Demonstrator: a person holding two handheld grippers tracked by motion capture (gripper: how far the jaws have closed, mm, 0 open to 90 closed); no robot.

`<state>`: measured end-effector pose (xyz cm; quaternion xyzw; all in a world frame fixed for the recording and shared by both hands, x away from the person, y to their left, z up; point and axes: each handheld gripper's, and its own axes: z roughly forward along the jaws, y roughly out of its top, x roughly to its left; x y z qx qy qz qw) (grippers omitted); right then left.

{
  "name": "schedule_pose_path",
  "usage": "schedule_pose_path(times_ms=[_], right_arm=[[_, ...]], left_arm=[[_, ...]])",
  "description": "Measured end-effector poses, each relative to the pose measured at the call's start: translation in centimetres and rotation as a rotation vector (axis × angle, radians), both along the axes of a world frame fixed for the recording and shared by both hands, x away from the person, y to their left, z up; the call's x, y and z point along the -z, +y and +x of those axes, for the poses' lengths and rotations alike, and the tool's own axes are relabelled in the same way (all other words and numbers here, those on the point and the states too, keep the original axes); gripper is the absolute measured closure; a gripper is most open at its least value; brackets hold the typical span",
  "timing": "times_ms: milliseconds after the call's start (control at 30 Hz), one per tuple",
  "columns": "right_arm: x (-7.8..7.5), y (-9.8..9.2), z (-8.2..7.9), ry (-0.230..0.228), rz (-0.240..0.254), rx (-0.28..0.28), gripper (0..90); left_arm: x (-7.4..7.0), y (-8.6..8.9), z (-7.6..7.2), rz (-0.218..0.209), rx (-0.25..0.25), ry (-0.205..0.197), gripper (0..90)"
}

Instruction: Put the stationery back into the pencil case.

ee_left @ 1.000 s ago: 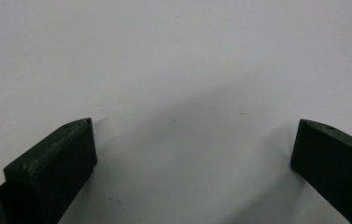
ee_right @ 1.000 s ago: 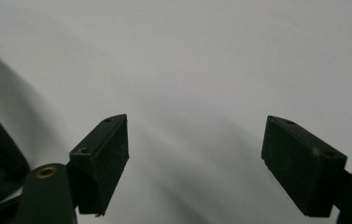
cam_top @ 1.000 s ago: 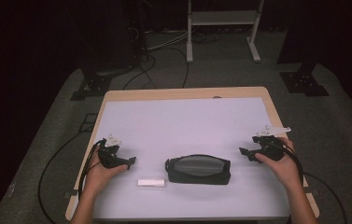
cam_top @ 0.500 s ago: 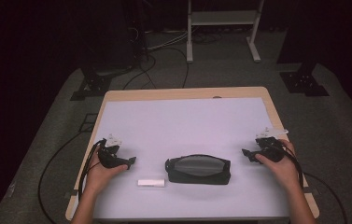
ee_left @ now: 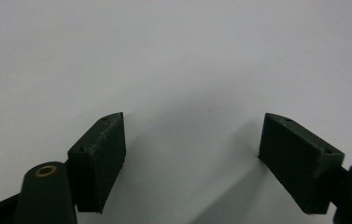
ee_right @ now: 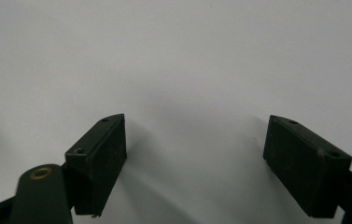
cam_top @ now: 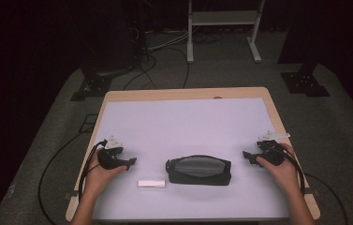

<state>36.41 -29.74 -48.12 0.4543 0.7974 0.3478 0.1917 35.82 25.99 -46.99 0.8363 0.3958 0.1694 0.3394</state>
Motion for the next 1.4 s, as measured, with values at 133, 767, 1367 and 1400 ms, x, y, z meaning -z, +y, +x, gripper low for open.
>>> schedule_pose_path(times_ms=[133, 767, 1367, 1400], right_arm=[[0.2, 0.0, -0.1, -0.014, 0.008, 0.008, 19.0], [0.3, 0.0, -0.1, -0.015, 0.013, 0.011, 18.8], [0.3, 0.0, -0.1, -0.014, 0.014, 0.011, 18.8], [0.3, 0.0, -0.1, -0.014, 0.014, 0.011, 18.9]], left_arm=[[-0.6, -0.4, -0.6, -0.011, 0.032, 0.013, 26.7], [-2.8, -1.7, -3.0, -0.007, 0.174, 0.033, 31.3], [-3.8, -3.4, -4.3, 0.062, 0.325, 0.096, 35.1], [-3.8, -3.6, -4.4, 0.068, 0.336, 0.101, 35.3]])
